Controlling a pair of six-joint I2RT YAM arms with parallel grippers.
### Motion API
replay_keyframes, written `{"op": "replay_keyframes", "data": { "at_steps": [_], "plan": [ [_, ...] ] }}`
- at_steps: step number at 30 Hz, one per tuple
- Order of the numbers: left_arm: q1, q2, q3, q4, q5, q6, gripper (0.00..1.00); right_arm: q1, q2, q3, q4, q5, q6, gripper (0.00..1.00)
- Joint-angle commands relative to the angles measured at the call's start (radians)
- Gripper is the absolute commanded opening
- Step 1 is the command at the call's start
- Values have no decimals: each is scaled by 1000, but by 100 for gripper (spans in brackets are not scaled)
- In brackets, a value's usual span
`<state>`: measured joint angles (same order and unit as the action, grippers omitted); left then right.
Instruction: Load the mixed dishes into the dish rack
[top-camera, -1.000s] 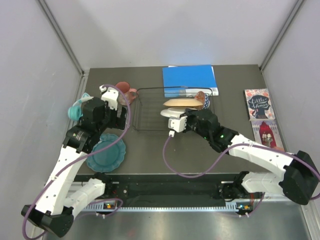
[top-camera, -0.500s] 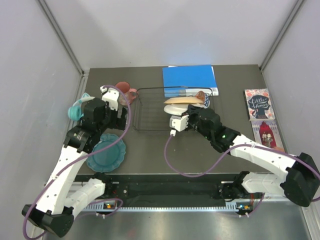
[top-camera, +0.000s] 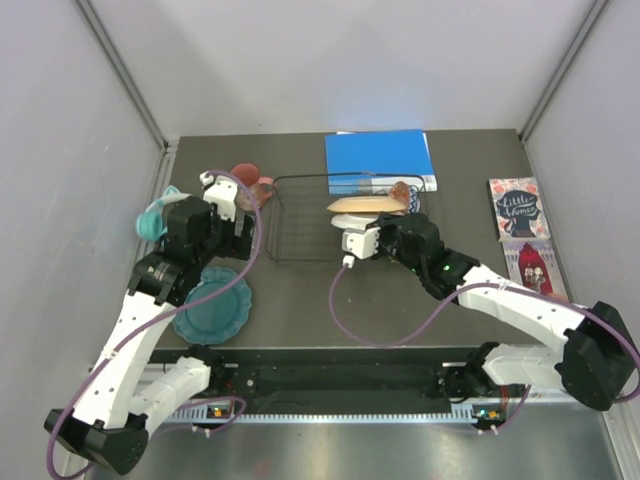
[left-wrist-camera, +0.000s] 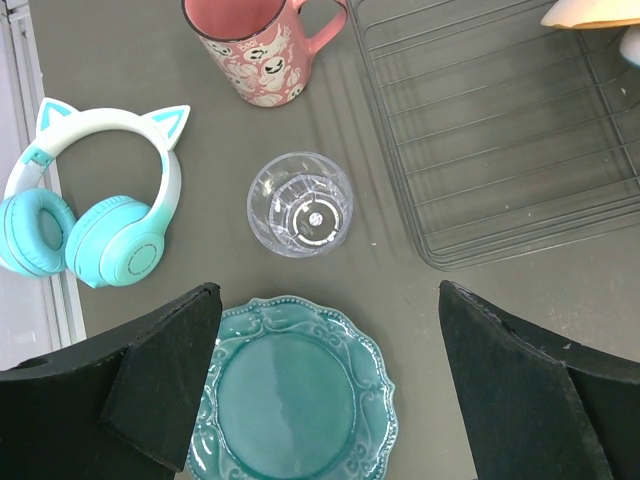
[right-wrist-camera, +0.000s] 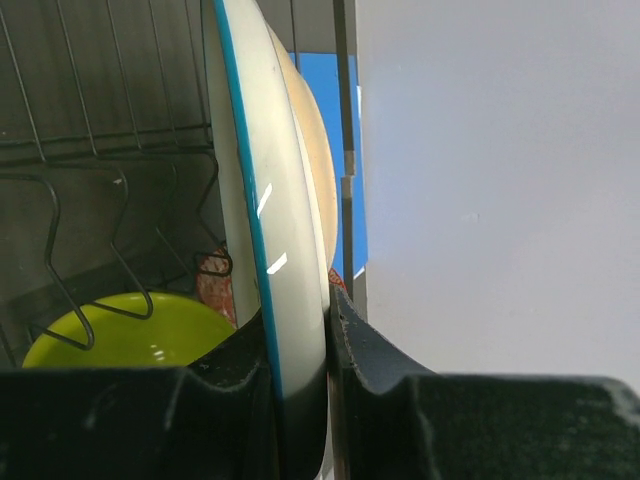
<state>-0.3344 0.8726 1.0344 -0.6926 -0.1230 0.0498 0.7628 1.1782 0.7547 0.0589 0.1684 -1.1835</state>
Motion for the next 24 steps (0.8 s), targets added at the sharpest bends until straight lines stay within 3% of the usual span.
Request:
{"op": "replay_keyframes", "data": {
  "at_steps": [1,14,18,21,24],
  "plan": [
    [8,-12,-2,62,8,-16,94,-31,20,97,150,-7,22,0],
    [12,-7,0,70,13,-22,93,-42,116,129,148,0,93,1],
    [12,-6,1,70,13,-19,93,-48,127,118,156,16,113,9],
    [14,-6,1,70,16,-18,93,-51,117,91,174,28,124,27],
    [14,-4,3,68,20,-19,93,-51,95,69,185,46,142,33]
  ]
}}
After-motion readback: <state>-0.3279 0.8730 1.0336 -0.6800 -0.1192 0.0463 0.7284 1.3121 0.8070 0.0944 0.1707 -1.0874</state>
